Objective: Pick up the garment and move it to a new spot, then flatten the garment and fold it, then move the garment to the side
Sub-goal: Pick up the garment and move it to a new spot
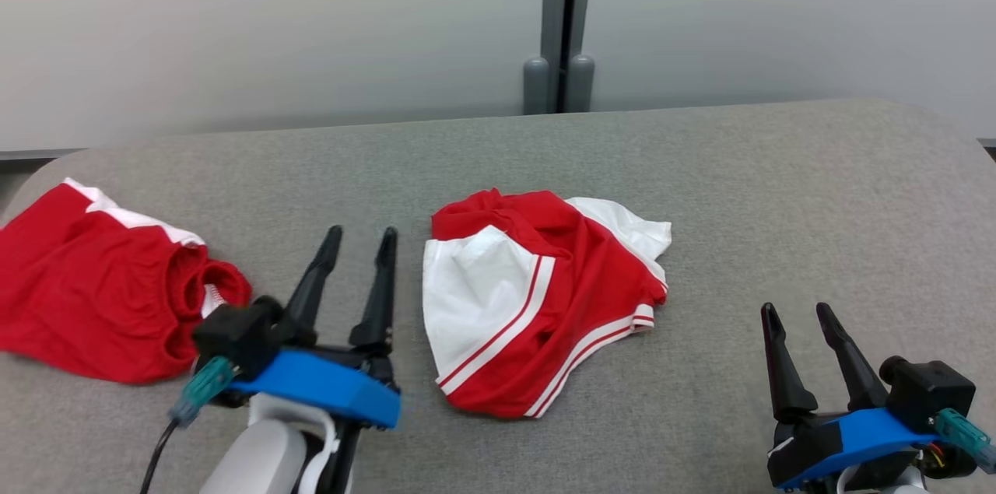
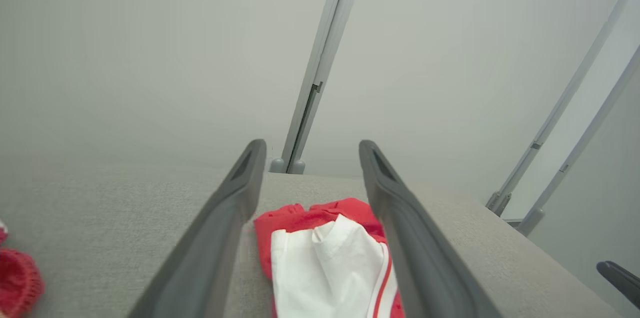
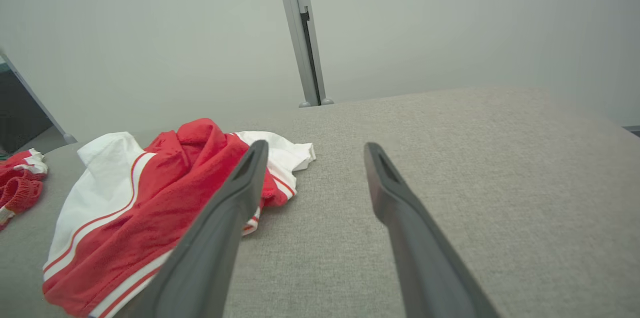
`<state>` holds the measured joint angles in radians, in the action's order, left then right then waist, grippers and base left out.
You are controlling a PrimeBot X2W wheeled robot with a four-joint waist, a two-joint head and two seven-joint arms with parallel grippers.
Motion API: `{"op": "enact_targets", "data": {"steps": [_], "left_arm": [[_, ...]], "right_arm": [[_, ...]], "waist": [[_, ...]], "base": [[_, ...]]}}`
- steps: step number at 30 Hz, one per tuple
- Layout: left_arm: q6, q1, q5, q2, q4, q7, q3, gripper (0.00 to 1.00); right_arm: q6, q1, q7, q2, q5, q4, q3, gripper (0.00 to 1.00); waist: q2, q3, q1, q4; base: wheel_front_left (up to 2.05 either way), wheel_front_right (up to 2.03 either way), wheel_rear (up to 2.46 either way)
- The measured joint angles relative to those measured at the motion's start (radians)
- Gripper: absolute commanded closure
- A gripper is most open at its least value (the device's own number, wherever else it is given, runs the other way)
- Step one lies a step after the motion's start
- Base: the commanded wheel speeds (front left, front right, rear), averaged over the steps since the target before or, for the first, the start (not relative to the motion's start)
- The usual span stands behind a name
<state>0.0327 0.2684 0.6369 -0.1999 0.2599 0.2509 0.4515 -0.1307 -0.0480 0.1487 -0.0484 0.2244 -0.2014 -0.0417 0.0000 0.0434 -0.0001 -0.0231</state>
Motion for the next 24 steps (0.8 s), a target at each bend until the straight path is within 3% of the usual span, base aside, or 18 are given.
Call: {"op": "enact_targets", "data": {"steps": [7, 13, 24], "left_arm": [[-0.018, -0.130, -0.093, -0.008, -0.127, 0.011, -0.144, 0.00], [-0.025, -0.225, -0.192, -0.008, -0.112, 0.012, -0.212, 0.00], [-0.025, -0.297, -0.228, -0.038, -0.012, 0.012, -0.212, 0.00]], "right_arm": [[0.000, 0.012, -0.008, 0.000, -0.004, 0.023, -0.012, 0.00], [0.000, 0.028, -0.018, 0.000, -0.033, 0.035, -0.036, 0.00], [0.000, 0.057, -0.035, 0.000, -0.028, 0.019, -0.063, 0.00]], "waist": [[0.0000, -0.010, 0.0000, 0.054], [0.0000, -0.025, 0.0000, 0.085], [0.0000, -0.053, 0.0000, 0.082]], "base": [[0.00, 0.00, 0.00], [0.00, 0.00, 0.00], [0.00, 0.00, 0.00]]}}
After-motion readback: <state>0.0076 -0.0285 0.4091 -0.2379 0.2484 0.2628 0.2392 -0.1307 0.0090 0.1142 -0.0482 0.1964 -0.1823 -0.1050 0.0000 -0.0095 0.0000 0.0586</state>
